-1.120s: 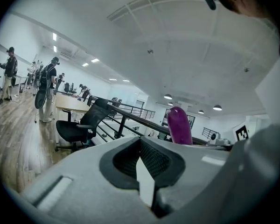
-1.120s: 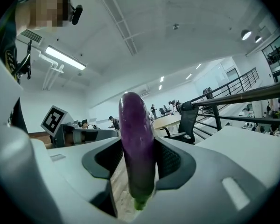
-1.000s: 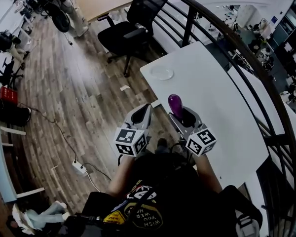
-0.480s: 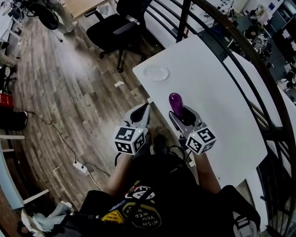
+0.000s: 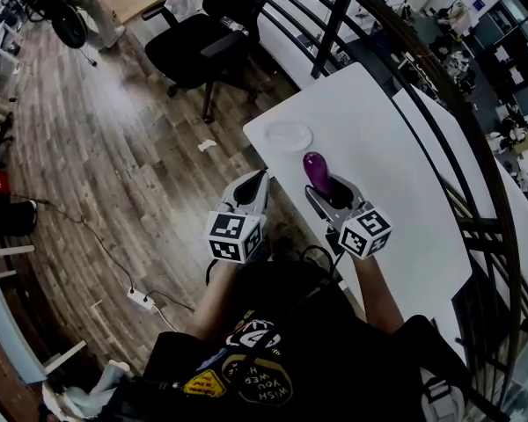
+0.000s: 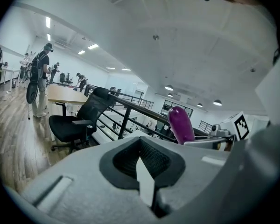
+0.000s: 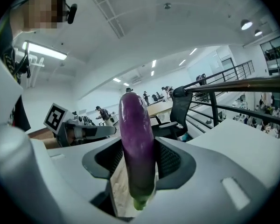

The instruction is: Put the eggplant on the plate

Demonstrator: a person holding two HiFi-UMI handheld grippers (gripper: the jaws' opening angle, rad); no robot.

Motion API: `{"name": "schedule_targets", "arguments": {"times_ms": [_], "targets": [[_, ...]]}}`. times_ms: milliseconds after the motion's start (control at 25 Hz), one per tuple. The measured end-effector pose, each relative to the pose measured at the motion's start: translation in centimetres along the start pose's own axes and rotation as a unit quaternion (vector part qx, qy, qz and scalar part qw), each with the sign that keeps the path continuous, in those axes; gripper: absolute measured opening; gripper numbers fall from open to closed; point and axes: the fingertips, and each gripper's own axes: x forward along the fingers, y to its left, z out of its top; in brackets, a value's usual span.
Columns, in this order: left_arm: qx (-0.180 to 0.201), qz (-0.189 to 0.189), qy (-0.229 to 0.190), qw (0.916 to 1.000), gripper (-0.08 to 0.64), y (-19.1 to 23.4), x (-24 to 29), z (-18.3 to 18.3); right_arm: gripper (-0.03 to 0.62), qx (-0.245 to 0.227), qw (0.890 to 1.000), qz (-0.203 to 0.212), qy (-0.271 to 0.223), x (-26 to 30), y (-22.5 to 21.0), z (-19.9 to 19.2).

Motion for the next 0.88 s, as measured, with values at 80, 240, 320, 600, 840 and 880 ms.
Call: {"name": "schedule_targets", "arguments": {"times_ms": [80, 240, 320, 600, 840, 880], "targets": [[-0.001, -0.006, 0.002, 1.0000, 0.005, 1.6, 0.7, 0.0, 0.211, -0.011, 1.000, -0.007, 0.016, 1.9, -0.2, -0.4], [-0.004, -0.014, 0.015, 0.9998, 0.005, 4.8, 2.9, -0.6, 0.210, 0.002, 0.999, -0.021, 0.034, 5.3, -1.7, -1.6], [0.003, -0.014, 0.027, 0.9995, 0.005, 6.2, 4.5, -1.4, 0.210, -0.006, 0.998, -0.026, 0.055, 6.9, -2.8, -2.5], [-0.013, 0.003, 0.084, 0.9963, 0.005, 8.5, 9.6, -5.0, 0.210, -0.047, 0.986, -0.029, 0.157, 11.9, -8.9, -6.6], [-0.034, 0.020, 0.096, 0.9946, 0.005, 9.2, 10.1, -6.4, 0.210, -0.101, 0.963, -0.030, 0.247, 17.2, -15.1, -10.7], [-0.035, 0.023, 0.100, 0.9942, 0.005, 9.3, 10.0, -6.7, 0.210, -0.111, 0.958, -0.032, 0.262, 18.0, -16.1, -11.5]]}}
